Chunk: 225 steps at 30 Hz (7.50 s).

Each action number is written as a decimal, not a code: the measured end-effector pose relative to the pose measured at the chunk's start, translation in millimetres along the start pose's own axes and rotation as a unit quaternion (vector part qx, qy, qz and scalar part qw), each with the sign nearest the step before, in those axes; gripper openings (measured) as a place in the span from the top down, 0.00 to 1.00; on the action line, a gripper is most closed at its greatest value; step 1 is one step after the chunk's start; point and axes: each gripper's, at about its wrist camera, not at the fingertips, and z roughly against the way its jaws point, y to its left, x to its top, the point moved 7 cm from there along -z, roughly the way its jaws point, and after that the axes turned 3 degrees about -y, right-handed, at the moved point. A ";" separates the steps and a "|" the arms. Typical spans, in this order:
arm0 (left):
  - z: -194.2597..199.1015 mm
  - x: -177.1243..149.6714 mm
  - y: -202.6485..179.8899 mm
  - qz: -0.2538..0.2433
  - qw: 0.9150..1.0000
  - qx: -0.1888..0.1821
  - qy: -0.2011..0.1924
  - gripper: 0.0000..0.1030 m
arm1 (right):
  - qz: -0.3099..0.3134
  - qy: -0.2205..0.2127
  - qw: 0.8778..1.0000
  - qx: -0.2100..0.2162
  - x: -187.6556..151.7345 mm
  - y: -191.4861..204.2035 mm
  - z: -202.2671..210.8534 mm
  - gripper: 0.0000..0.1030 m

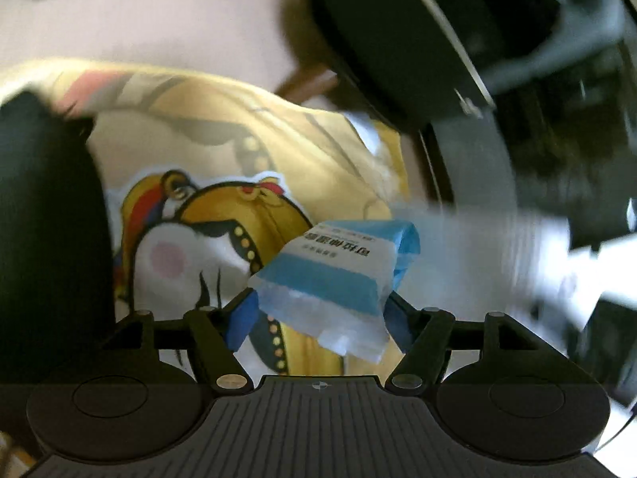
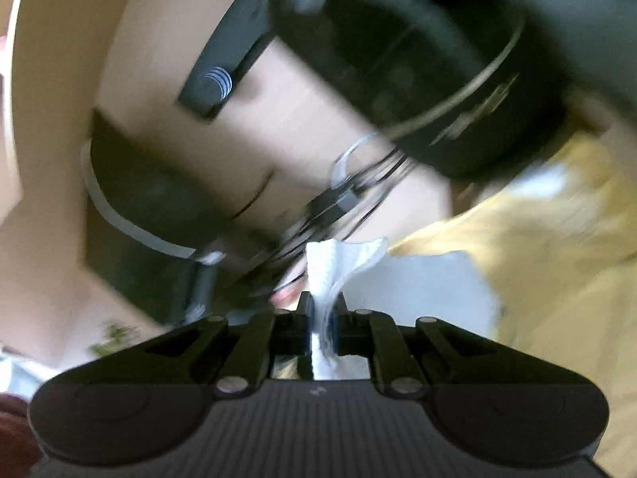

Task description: Organize soft objects

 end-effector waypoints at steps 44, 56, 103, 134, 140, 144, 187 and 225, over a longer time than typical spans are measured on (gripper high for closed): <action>-59.9 29.9 -34.1 -0.570 0.793 0.216 -0.003 0.19 | 0.131 0.008 0.945 -0.298 23.5 -90.8 -40.9 0.89; -32.5 -24.8 -38.9 -0.422 0.889 0.178 -0.002 0.25 | 0.088 -0.010 0.984 -0.154 23.0 -31.2 -41.5 0.88; -14.2 -1.2 -27.9 -0.314 0.944 0.103 -0.024 0.36 | 0.113 -0.033 0.963 -0.241 3.0 -47.4 -14.2 0.85; -27.5 -18.6 -27.0 -0.343 0.930 0.132 0.006 0.24 | 0.353 0.078 0.871 -0.332 -45.5 -48.3 -47.0 0.53; -22.1 -19.2 -26.6 -0.342 0.930 0.134 -0.001 0.19 | 0.300 0.042 0.901 -0.310 -24.6 -46.1 -48.8 0.92; -10.4 -25.2 -37.6 -0.394 0.907 0.143 -0.028 0.10 | 0.192 0.024 0.948 -0.252 -6.1 -41.4 -30.4 0.92; 135.8 -26.5 86.5 0.091 0.955 0.199 -0.200 0.01 | 0.044 0.078 0.970 -0.225 -63.1 -23.3 -50.1 0.84; 118.7 -48.1 36.8 -0.177 0.919 0.334 -0.110 0.08 | 0.314 0.151 0.917 -0.195 2.3 20.3 -172.0 0.91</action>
